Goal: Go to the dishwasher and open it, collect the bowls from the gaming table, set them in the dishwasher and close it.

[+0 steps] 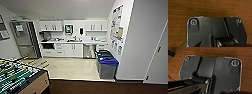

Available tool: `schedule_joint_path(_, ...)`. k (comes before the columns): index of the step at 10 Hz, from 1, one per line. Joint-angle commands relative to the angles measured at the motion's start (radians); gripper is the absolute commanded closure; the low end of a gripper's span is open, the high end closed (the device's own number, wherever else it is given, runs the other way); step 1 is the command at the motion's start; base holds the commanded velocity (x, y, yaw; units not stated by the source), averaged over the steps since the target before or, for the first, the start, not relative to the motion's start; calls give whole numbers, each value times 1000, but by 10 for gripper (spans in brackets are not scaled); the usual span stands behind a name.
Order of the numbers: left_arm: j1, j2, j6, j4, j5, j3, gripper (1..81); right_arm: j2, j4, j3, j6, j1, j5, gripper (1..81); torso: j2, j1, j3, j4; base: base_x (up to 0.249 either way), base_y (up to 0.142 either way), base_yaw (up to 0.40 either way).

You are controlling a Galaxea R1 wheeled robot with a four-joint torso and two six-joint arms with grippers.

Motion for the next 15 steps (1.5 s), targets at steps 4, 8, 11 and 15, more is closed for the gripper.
schedule_joint_path(4, -59, 6, 5, -3, 47, 1, 10, 0, -10, 0, -4, 55, -50, 10, 0, 0, 0, 0, 116, 0, 0)
schedule_joint_path(8, -59, 5, 5, -3, 47, 1, 10, 0, -10, 2, -4, 55, -50, 10, 0, 0, 0, 0, 118, 47, 0)
schedule_joint_path(11, -59, 2, 5, -5, 47, 1, 10, 0, -10, 2, -4, 55, -50, 10, 0, 0, 0, 0, 120, 65, 0)
schedule_joint_path(15, -59, 3, 5, -3, 47, 1, 10, 0, -10, 2, -4, 53, -50, 10, 0, 0, 0, 0, 130, 66, 0)
